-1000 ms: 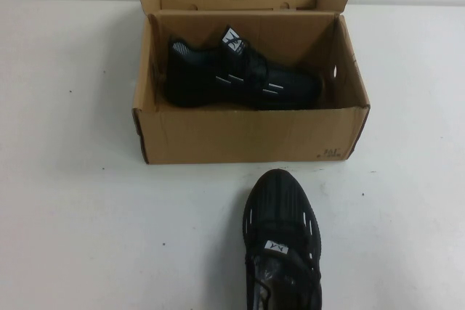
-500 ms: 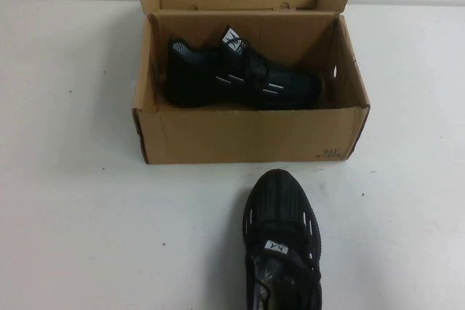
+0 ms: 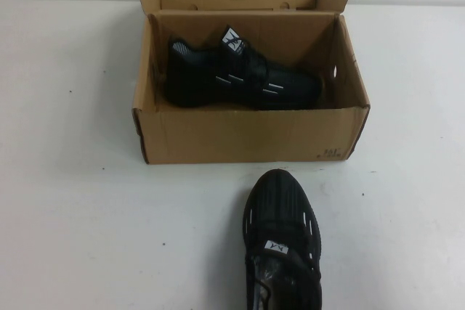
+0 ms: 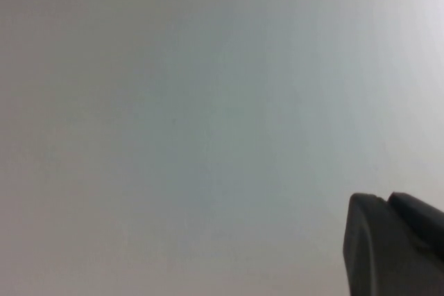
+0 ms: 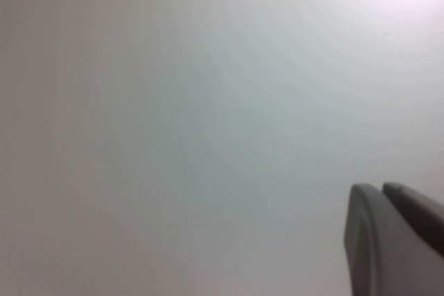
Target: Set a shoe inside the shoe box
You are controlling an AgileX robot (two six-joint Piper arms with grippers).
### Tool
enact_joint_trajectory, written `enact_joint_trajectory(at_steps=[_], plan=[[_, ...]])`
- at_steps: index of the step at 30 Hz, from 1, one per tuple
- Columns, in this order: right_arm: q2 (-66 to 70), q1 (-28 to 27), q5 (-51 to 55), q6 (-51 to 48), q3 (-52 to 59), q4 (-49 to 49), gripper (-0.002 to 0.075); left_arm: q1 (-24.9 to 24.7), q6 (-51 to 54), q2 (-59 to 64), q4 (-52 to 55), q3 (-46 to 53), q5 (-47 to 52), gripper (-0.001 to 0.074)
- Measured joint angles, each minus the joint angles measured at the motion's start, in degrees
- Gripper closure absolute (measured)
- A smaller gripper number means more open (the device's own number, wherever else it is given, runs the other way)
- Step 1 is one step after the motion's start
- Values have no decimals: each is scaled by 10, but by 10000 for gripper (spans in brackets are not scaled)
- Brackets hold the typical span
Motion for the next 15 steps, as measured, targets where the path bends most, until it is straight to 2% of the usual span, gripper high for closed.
enact_joint_trajectory(at_steps=[4, 9, 15], plan=[[0, 0, -57, 1, 0, 0, 743, 0, -15, 0, 0, 0, -54, 737], [-1, 0, -200, 28, 0, 2, 743, 0, -44, 0, -1, 0, -183, 737], [-4, 0, -182, 61, -77, 2, 743, 0, -51, 0, -1, -62, -177, 737]])
